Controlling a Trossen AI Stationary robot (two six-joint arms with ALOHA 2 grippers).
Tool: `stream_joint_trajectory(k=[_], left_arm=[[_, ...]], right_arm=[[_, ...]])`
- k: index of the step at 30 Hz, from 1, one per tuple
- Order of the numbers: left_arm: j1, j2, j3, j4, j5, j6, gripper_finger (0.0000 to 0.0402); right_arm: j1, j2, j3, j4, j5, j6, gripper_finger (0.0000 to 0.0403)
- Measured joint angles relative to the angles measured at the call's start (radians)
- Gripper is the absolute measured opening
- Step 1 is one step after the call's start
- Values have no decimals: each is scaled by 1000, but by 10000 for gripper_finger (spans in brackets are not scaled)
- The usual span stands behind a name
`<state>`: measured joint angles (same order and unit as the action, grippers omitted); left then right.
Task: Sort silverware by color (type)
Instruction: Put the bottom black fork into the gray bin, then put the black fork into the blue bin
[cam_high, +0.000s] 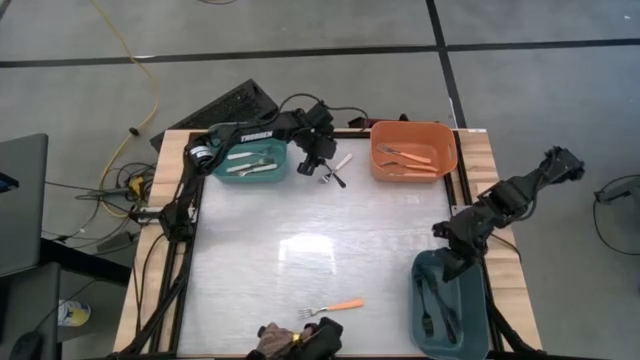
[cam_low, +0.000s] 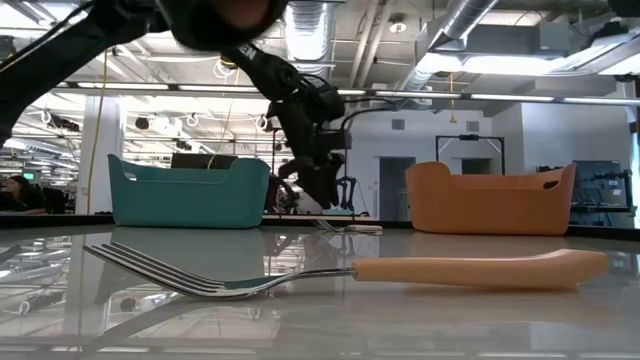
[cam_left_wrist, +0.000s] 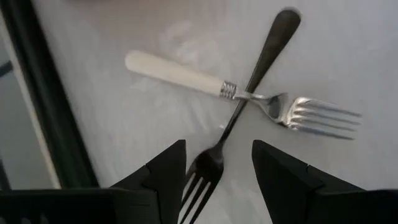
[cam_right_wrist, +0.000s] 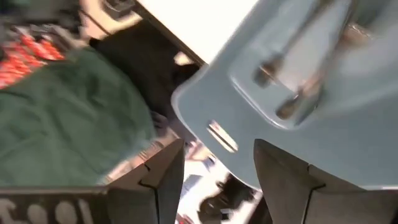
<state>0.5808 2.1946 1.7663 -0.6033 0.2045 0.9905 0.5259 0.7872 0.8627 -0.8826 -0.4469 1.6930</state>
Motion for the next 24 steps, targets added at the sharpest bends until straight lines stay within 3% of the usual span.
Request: stream_joint_trajectory(k=[7,13,16,20,24], left_arm=[[2,33,31,-21,-52,76,170],[-2,33,31,-26,24,92,170],[-33,33,31,-20,52,59,169],[-78,33,31,-9,12,-30,169],[-89,21,31,-17,-29,-154,169]], right_arm=[[-10,12,0,50,25,-15,212],[-11,26,0,55,86,-92,212],[-12,30,0,55,90,-122,212],[-12,32,0,55,95,-139,212],[-12,37,0,56,182,-257,212]])
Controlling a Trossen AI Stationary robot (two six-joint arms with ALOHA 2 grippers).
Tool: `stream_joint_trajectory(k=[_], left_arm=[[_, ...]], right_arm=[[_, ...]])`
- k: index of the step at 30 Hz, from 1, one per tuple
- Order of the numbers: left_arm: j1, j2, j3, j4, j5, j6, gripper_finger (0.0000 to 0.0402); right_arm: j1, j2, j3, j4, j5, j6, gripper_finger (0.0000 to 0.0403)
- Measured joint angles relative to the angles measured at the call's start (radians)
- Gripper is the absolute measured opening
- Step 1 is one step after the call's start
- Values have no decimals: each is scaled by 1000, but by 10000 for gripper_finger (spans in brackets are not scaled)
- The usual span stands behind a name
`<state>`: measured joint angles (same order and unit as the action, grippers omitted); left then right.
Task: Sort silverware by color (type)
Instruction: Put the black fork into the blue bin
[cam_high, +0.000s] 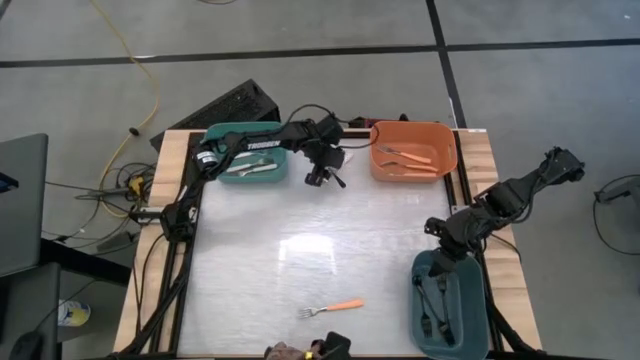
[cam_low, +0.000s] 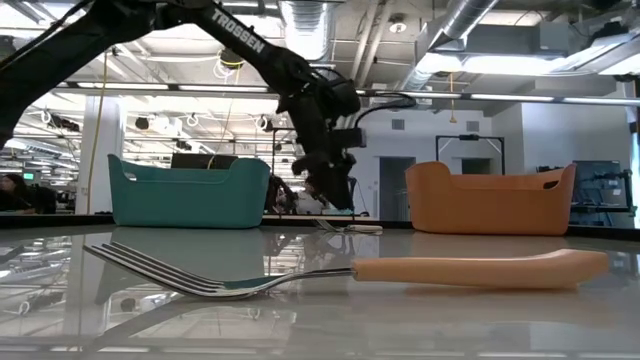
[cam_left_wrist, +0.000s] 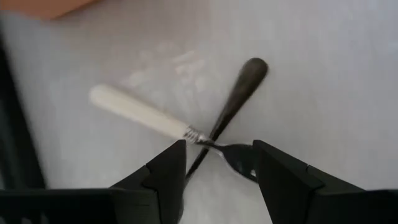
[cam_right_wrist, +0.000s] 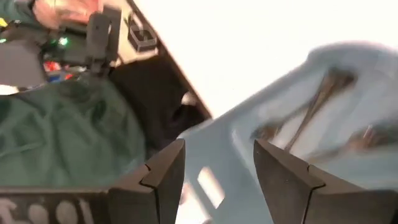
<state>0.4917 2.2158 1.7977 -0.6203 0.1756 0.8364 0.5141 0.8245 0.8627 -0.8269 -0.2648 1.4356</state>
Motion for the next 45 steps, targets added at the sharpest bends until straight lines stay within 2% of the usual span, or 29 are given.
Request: stream_joint_trajectory(k=[4,8,12,15,19,21,24,27,30,32,36,38,42,45], left_arm=[[-2,-56,0,-33,-14,-106,169],[-3,-130,0,-103,-78,-179,169],[-1,-234,0,-171,-136,-262,169],[-1,-305,0,-202,-144,-383,169],[-9,-388,0,-249,-135,-545,169],[-16,-425,1,-308,-126,-609,169],[-35,-479,1,-439,-106,-670,169],[-64,-535,0,-554,-105,-708,169],[-100,-593,0,-616,-108,-726,169],[-127,-632,-1,-630,-111,-742,169],[-188,-710,-21,-604,-116,-761,169],[-220,-755,-60,-593,-136,-771,169],[-283,-880,-217,-551,-185,-821,169],[-319,-989,-370,-444,-216,-895,169]], right_arm=[[-14,1,0,-2,112,-135,212],[-49,1,0,-2,202,-281,212],[-103,1,0,-2,261,-467,212],[-158,2,0,5,338,-596,212],[-253,33,0,102,475,-805,212],[-314,70,0,203,504,-912,212],[-432,169,0,376,475,-1026,206],[-548,300,1,563,386,-1076,194],[-651,454,55,668,297,-1090,181],[-706,563,120,702,290,-1103,171],[-792,784,282,693,290,-1138,153],[-828,892,367,630,290,-1139,143],[-893,1066,520,519,289,-1138,131],[-928,1155,619,401,289,-1139,128]])
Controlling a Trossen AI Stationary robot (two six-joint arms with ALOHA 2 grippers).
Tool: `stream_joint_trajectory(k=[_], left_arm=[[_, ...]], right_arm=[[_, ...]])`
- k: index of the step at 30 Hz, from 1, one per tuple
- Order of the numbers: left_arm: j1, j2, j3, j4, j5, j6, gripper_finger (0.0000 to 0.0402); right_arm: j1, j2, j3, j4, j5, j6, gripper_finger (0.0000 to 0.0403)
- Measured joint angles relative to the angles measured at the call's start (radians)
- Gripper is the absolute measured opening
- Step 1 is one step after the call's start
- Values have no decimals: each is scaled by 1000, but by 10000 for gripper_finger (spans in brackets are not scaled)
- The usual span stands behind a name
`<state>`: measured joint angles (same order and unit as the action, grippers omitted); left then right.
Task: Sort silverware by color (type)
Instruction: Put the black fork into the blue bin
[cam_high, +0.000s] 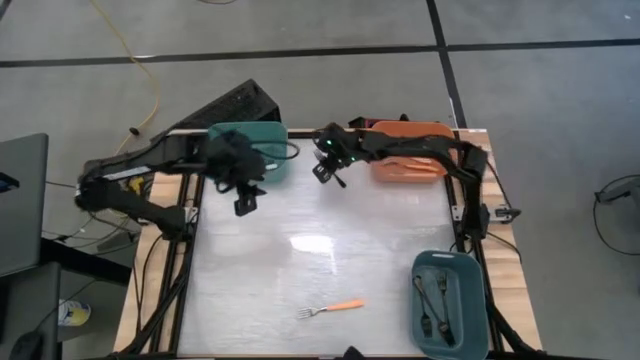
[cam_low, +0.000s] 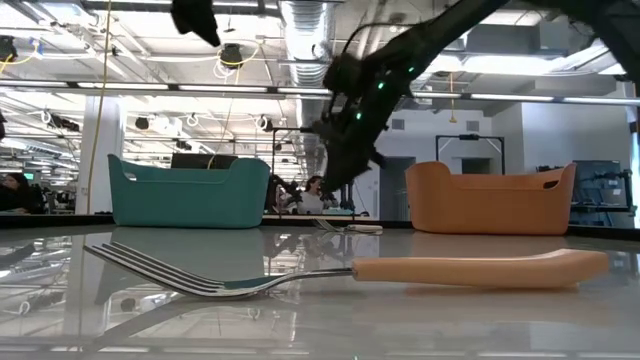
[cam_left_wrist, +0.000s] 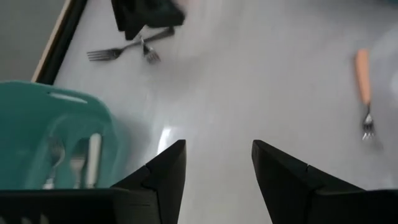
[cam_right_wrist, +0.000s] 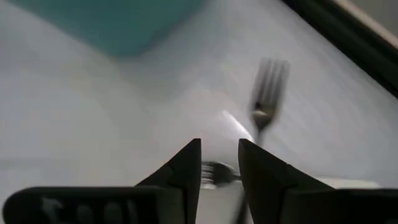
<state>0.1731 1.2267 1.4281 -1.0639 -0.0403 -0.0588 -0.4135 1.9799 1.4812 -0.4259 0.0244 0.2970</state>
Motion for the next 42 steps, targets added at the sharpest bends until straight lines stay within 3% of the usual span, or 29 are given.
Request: stream_joint_trajectory(k=[5,9,16,42], left_arm=[[-17,-157,-183,203,-1,-138,169],[-17,-220,-241,259,-9,-244,169],[-57,-230,-243,294,-61,-305,169],[-173,-192,-244,348,-142,-370,169]], right_arm=[[-16,104,107,-123,3,-18,128],[-18,154,133,-146,1,-18,128],[-22,185,133,-147,106,-23,128],[43,225,136,-210,75,-60,127]])
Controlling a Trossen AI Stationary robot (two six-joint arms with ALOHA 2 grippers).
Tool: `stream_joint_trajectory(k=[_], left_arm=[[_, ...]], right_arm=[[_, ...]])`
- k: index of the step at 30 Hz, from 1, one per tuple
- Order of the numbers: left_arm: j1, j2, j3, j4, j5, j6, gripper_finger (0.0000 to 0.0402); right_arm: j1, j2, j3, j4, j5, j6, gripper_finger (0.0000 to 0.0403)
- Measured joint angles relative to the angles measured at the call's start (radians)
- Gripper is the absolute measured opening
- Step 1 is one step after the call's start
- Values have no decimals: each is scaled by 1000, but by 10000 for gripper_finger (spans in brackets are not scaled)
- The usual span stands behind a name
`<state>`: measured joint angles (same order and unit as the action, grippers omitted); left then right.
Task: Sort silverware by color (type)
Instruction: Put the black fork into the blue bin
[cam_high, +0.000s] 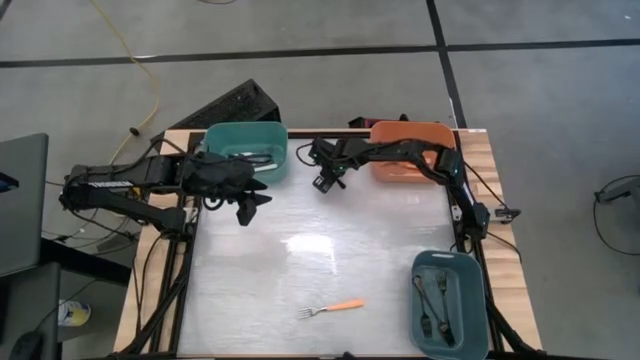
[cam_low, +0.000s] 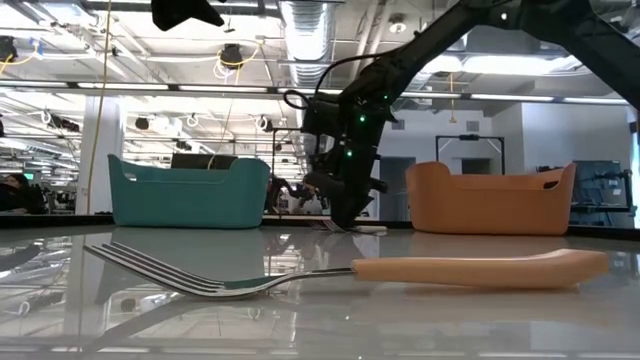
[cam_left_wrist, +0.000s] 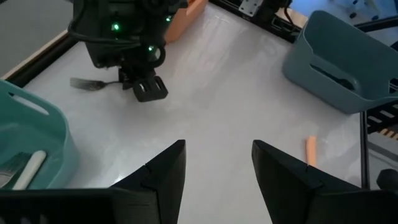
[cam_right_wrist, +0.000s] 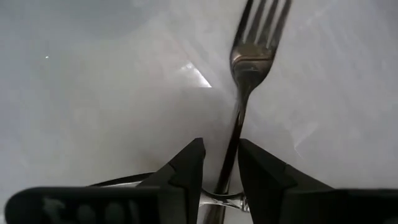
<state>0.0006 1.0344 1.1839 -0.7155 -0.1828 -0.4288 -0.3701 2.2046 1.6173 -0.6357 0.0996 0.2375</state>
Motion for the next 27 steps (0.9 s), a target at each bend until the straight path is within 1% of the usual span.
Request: stream_joint_trajectory(k=[6,9,13,18,20,24,27], left_arm=[[0,0,0,0,-1,27,169],[0,0,0,0,2,27,169],[0,0,0,-1,21,42,169],[-7,0,0,-8,21,77,169],[-7,0,0,-16,22,78,169],[-7,0,1,-31,21,117,169],[-7,0,1,-33,21,139,169]], right_arm=[[18,1,-1,2,-26,-3,119],[27,1,-1,1,-50,-3,108],[47,1,-1,-9,-63,-12,79],[70,1,-2,-15,-75,-14,30],[78,1,-2,-16,-83,-27,17],[93,-2,-3,-15,-102,-33,17],[101,-23,-5,-33,-159,-22,17]])
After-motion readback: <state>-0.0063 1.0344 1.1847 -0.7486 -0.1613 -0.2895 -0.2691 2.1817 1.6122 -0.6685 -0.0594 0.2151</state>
